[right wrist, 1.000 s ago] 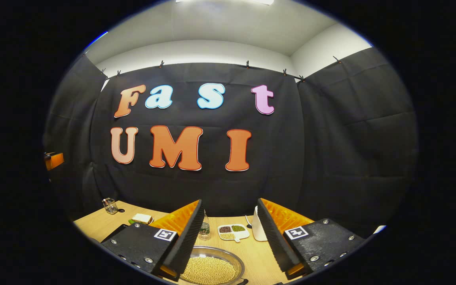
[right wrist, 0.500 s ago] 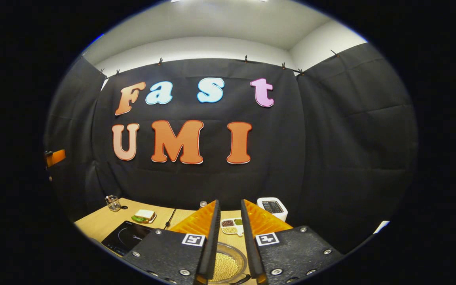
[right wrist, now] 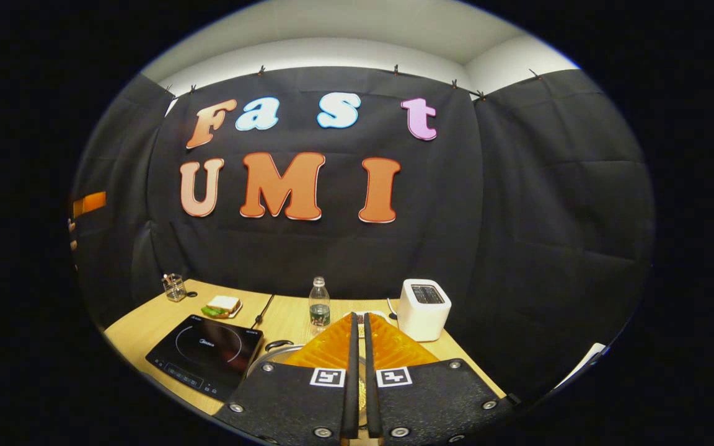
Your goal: First push the handle of the pot to place it horizontally, then grasp the pot with both hands and set it on the induction cooktop.
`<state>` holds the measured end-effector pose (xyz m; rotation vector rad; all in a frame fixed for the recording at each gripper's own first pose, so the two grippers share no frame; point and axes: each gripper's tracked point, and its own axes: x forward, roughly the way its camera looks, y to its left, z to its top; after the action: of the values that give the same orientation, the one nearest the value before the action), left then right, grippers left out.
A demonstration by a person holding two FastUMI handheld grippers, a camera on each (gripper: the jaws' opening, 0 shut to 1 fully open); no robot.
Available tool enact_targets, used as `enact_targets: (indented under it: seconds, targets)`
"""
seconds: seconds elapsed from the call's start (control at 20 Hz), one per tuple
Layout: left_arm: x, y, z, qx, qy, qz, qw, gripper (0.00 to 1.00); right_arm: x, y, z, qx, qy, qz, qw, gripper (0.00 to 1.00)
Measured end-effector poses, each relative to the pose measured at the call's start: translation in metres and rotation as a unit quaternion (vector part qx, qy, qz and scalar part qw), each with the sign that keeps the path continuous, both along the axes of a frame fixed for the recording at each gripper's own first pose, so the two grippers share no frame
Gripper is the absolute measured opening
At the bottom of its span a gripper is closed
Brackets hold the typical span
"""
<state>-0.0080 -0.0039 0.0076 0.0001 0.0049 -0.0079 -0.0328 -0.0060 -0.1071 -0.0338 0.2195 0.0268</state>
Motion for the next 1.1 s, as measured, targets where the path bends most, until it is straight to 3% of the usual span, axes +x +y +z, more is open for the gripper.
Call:
enact_targets:
  seconds: [0.4,0.65,1.1]
  targets:
    - [-0.004,0.001,-0.003,0.004,0.003,0.003,1.000,0.99,-0.021,0.005,-0.093,-0.004,0.106,0.018,0.994,0.02]
    - [-0.008,0.003,-0.003,0.000,0.002,0.006,1.000,0.99,-0.039,0.004,-0.154,-0.005,0.185,0.026,0.982,0.02]
    - [-0.013,-0.002,-0.008,0.002,0.006,0.004,1.000,0.99,-0.066,0.000,-0.214,0.004,0.261,0.026,0.965,0.00]
